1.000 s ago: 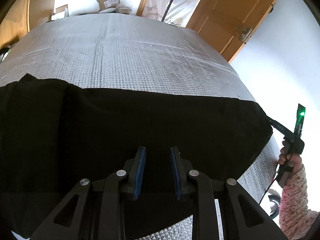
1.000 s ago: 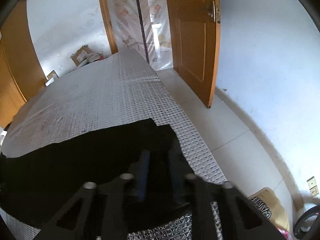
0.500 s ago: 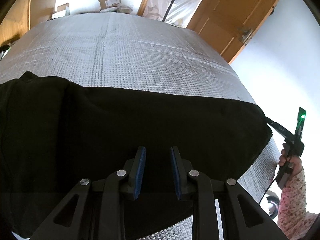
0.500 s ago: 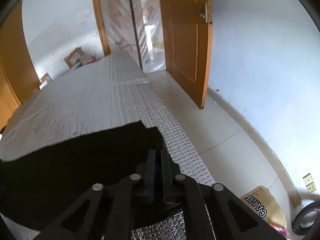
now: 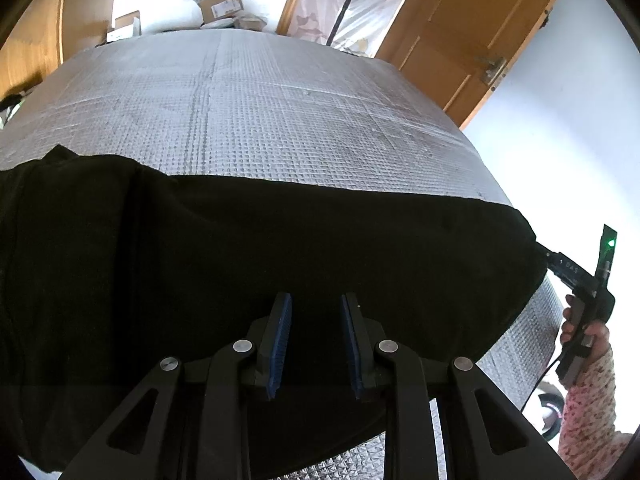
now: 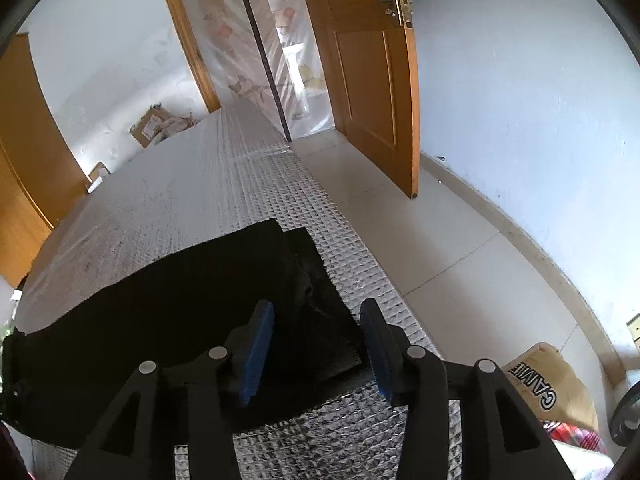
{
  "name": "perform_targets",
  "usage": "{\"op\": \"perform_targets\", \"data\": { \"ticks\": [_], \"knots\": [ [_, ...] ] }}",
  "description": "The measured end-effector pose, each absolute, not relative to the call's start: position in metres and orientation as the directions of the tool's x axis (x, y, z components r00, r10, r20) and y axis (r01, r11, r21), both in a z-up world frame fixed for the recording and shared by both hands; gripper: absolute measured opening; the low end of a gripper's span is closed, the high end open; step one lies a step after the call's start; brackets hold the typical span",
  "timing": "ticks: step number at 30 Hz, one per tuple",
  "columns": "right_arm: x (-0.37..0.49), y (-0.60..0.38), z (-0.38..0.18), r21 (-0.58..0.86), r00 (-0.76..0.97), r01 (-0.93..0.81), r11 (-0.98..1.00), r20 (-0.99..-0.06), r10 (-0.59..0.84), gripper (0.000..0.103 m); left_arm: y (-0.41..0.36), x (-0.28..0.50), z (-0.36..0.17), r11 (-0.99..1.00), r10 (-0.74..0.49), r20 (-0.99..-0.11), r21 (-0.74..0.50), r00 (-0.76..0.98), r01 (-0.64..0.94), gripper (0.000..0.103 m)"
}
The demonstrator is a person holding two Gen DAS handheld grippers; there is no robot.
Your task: Fold clothes
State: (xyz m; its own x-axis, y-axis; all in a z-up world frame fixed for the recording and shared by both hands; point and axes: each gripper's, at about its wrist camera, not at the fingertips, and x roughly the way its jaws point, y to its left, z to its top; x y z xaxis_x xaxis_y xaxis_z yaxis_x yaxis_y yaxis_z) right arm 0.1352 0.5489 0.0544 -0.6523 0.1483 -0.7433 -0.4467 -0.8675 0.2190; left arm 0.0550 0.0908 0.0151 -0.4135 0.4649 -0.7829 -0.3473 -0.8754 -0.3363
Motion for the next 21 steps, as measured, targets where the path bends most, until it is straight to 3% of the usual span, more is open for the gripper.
{"op": "perform_targets", "data": {
  "ticks": [7,14,21],
  "knots": [
    [0.137,0.543,0.053,0.228,-0.658,-0.447,-0.865,-0.739,0.145,0.044,0.09,0.054,0.014,-0.875,0.467,-0.782,-0.34,-0.413,-0.346,0.026],
    [0.133,0.53,0.056,0.205,-0.671,-0.409,-0.889,-0.728,0.141,0.016,0.089,0.054,0.014,-0.876,0.466,-0.781,-0.338,-0.417,-0.345,0.026],
    [0.132,0.525,0.062,0.198,-0.683,-0.399,-0.895,-0.716,0.147,0.011,0.089,0.055,0.014,-0.874,0.469,-0.777,-0.343,-0.419,-0.343,0.026]
  ]
}}
